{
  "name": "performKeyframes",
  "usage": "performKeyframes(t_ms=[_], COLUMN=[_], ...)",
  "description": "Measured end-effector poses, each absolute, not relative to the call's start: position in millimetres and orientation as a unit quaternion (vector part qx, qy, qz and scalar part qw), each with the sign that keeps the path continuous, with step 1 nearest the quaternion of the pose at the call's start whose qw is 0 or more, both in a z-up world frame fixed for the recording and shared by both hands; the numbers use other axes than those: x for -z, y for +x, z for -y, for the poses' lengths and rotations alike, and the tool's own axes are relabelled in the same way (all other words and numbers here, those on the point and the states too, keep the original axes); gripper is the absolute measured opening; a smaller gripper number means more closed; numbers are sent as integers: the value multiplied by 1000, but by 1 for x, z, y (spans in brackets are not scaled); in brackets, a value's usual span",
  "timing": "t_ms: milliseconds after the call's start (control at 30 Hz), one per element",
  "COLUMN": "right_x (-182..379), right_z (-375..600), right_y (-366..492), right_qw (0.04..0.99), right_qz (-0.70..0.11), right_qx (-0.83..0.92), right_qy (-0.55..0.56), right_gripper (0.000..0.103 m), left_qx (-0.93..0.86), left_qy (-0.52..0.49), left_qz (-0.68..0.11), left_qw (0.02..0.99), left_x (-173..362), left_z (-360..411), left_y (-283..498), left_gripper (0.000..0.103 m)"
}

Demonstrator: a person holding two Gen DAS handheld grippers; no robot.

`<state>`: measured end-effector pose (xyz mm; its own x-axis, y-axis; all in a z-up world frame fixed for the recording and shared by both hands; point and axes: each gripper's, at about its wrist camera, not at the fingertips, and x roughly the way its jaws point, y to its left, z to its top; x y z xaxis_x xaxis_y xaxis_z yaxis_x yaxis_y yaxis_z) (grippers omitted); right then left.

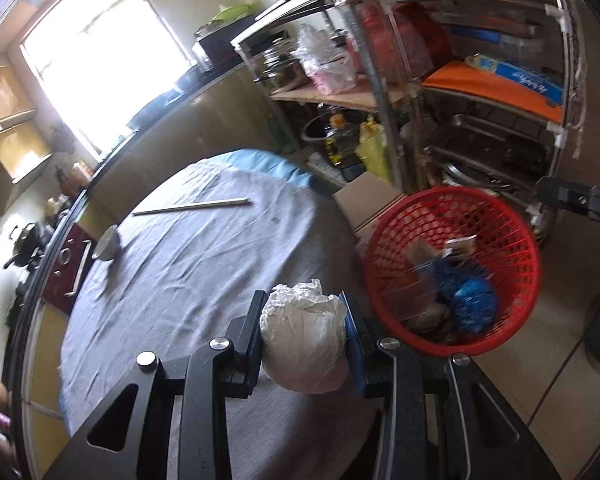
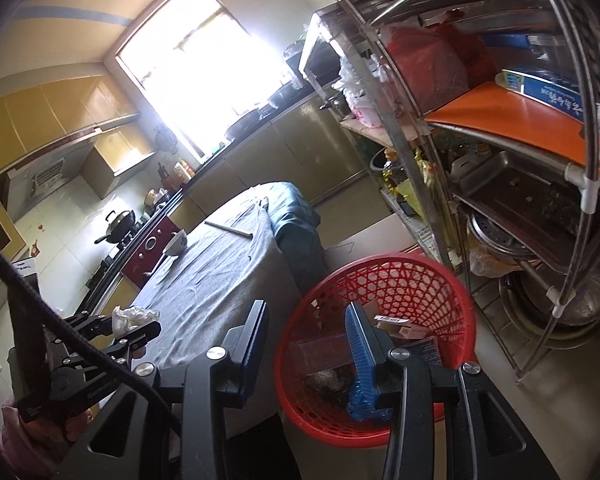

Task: Collect trash
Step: 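Open both tools over the red basket to drop the box and tissue ball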

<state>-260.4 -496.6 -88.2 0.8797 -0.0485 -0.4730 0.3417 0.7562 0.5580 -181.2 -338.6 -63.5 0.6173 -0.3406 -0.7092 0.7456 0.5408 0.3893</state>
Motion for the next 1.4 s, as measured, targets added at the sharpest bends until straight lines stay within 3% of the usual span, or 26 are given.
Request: performKeyframes(t_ms=[433,633,767,1100,1400], right_x=[89,92,93,89,74], right_z=[525,530,533,533,478], right_y=[-289,-295,-300,-297,-233], right_qw=[903,900,899,900,915], right_qz=[-198,-195,-195,-196,-238], right_qx=[139,144,148,142,67], right_qy=[355,361,362,364,320], right_gripper=[44,44,44,44,44], left_qx=[469,498,491,357,217], left_qy=[271,267,273,281,235], left_qz=[-339,-338,-331,-348,-376], left_qw=[769,753,758,820,869], left_x=[48,47,48,62,70], left_z=[402,428,430,344,235], left_y=[-175,-180,-180,-125,-65], left_gripper=[38,66,66,66,67])
